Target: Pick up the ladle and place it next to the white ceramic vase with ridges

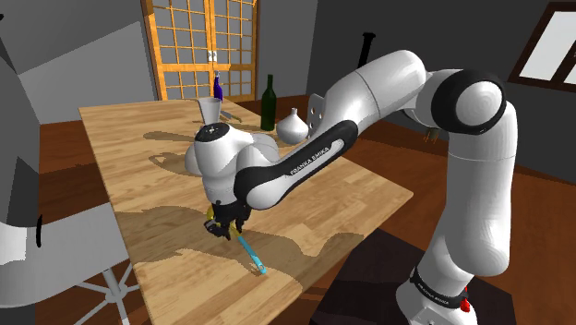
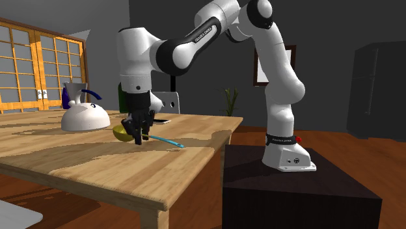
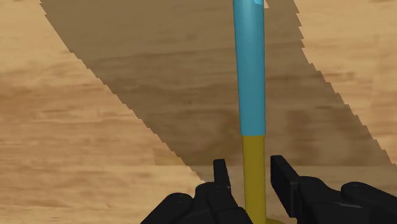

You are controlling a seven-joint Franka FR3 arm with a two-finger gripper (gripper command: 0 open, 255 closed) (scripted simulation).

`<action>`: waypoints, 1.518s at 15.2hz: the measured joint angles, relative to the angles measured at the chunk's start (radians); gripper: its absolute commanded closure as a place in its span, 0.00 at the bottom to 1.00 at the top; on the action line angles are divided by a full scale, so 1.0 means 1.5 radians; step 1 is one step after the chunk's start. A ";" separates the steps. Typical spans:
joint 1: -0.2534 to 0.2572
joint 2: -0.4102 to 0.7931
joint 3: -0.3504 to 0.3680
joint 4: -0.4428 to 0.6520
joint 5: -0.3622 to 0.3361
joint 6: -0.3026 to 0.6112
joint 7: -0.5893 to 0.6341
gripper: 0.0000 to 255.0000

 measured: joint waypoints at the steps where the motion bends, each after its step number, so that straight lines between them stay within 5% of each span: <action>1: 0.000 0.000 0.000 0.000 0.000 0.000 0.000 1.00; 10: -0.001 -0.005 0.001 0.001 0.004 -0.007 -0.003 1.00; 23: -0.010 -0.059 0.016 0.053 0.048 -0.100 -0.043 1.00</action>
